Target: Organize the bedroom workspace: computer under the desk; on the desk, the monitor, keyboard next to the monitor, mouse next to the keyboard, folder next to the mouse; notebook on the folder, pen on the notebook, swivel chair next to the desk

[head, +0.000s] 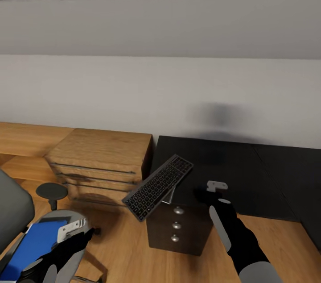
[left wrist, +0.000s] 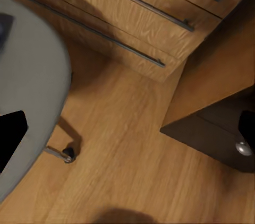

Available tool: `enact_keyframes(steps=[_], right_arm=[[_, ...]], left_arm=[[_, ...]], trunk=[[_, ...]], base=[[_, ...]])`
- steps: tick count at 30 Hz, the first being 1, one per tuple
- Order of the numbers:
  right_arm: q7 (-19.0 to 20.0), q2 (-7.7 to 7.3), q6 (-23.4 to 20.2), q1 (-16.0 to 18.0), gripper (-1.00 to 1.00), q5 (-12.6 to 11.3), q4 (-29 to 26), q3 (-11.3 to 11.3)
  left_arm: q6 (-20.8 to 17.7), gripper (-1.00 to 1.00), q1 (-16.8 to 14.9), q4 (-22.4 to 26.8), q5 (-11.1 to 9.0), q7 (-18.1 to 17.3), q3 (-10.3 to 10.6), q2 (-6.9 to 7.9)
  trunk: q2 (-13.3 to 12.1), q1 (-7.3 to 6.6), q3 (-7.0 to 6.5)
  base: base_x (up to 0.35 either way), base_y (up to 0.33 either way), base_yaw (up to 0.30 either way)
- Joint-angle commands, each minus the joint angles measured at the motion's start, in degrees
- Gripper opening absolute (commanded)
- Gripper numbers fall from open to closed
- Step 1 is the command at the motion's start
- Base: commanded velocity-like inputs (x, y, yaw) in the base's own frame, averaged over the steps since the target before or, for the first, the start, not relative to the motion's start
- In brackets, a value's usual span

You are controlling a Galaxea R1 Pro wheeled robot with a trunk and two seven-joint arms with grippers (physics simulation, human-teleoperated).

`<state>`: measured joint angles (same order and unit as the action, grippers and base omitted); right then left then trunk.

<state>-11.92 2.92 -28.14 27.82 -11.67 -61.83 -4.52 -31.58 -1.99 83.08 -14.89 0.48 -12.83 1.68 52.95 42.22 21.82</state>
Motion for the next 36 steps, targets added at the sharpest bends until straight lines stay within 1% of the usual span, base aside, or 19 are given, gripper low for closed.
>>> enact_keyframes(steps=[1, 4, 7, 15, 17, 18, 21, 22, 23, 24, 26, 27, 28, 29, 31, 36], right_arm=[[-0.54, -0.01, -0.09, 0.04, -1.0, -0.76, 0.52, -0.16], [-0.44, -0.07, 0.03, 0.04, -1.0, -0.69, 1.87, -0.2], [-0.38, -0.09, 0.08, 0.11, -1.0, -0.65, 3.14, -0.22], [-0.38, -0.11, 0.25, 0.15, -1.0, -0.49, 3.9, -0.22], [-0.39, -0.16, 1.22, 0.54, -1.0, -0.47, 5.43, -0.22], [-0.39, -0.17, 2.2, 1.32, -1.0, -0.46, 7.57, -0.22], [-0.39, -0.22, 3.59, 2.95, -1.0, -0.42, 11.15, -0.22], [-0.39, -0.24, 4.6, 3.85, -1.0, -0.4, 13.08, -0.19], [-0.39, -0.28, 5.65, 4.64, -1.0, -0.36, 14.78, -0.17], [-0.39, -0.3, 6.11, 4.95, -1.0, -0.32, 15.47, -0.17], [-0.39, -0.48, 7.45, 5.95, -1.0, -0.2, 17.67, -0.15], [-0.39, -0.6, 7.93, 6.15, -1.0, -0.17, 18.09, -0.14], [-0.39, -0.72, 9.33, 6.34, -1.0, 0.32, 18.56, -0.14], [-0.39, -0.75, 9.93, 6.4, -1.0, 0.8, 18.71, -0.14], [-0.39, -0.79, 10.73, 6.5, -1.0, 1.97, 19.45, -0.14], [-0.39, -0.8, 11.93, 6.73, -1.0, 2.65, 20.43, -0.14]], left_arm=[[-0.32, 1.0, -0.03, 0.06, -0.43, 0.05, -0.07, -0.01], [-0.34, 1.0, -0.03, 0.07, -0.42, 0.04, -0.08, -0.01], [-0.38, 1.0, -0.03, 0.08, -0.4, 0.06, -0.09, 0.01], [-0.35, 1.0, -0.03, 0.16, -0.44, -0.01, -0.12, 0.02], [-0.39, 1.0, -0.03, 0.49, -0.47, -0.06, -0.15, 0.04], [-0.42, 1.0, -0.03, 0.99, -0.48, -0.1, -0.16, 0.02], [-0.51, 1.0, -0.03, 2.1, -0.64, -0.12, -0.19, 0.0], [-0.62, 1.0, -0.03, 2.89, -1.3, -0.12, -0.26, 0.0], [-0.72, 1.0, -0.03, 3.65, -2.62, -0.13, -0.35, 0.01], [-0.76, 1.0, -0.03, 3.95, -3.33, -0.13, -0.38, 0.02], [-1.0, 1.0, -0.03, 4.81, -6.53, -0.13, -0.43, 0.14], [-1.07, 1.0, -0.03, 5.0, -7.33, -0.13, -0.43, 0.18], [-1.2, 1.0, -0.03, 5.74, -8.19, -0.13, -0.44, 0.22], [-1.23, 1.0, -0.03, 6.1, -8.42, -0.13, -0.44, 0.23], [-1.27, 1.0, -0.03, 6.6, -8.7, -0.18, -0.44, 0.27], [-1.29, 1.0, -0.03, 6.8, -8.81, -0.18, -0.44, 0.31]], trunk=[[0.05, 0.04, 0.07], [0.05, 0.04, 0.07], [0.05, 0.04, 0.07], [0.05, 0.04, 0.07], [0.05, 0.04, 0.07], [0.05, 0.04, 0.07], [0.05, 0.04, 0.07], [0.05, 0.04, 0.07], [0.05, 0.04, 0.07], [0.05, 0.04, 0.07], [0.05, 0.04, 0.07], [0.05, 0.04, 0.07], [0.05, 0.04, 0.07], [0.05, 0.04, 0.07], [0.85, 0.48, 0.43], [2.86, 1.57, 1.32]], base=[[0.306, 0.063, 0.0], [0.295, 0.035, 0.0], [0.121, 0.009, 0.0], [0.137, 0.001, 0.0], [0.043, 0.0, 0.0], [0.017, 0.0, 0.0], [0.01, 0.0, 0.0], [0.004, 0.0, 0.0], [0.003, 0.0, 0.0], [0.002, 0.0, 0.0], [0.001, 0.0, 0.0], [0.0, 0.0, 0.0], [0.0, 0.0, 0.0], [0.0, 0.0, 0.0], [0.0, 0.0, 0.0], [0.0, 0.0, 0.0]])
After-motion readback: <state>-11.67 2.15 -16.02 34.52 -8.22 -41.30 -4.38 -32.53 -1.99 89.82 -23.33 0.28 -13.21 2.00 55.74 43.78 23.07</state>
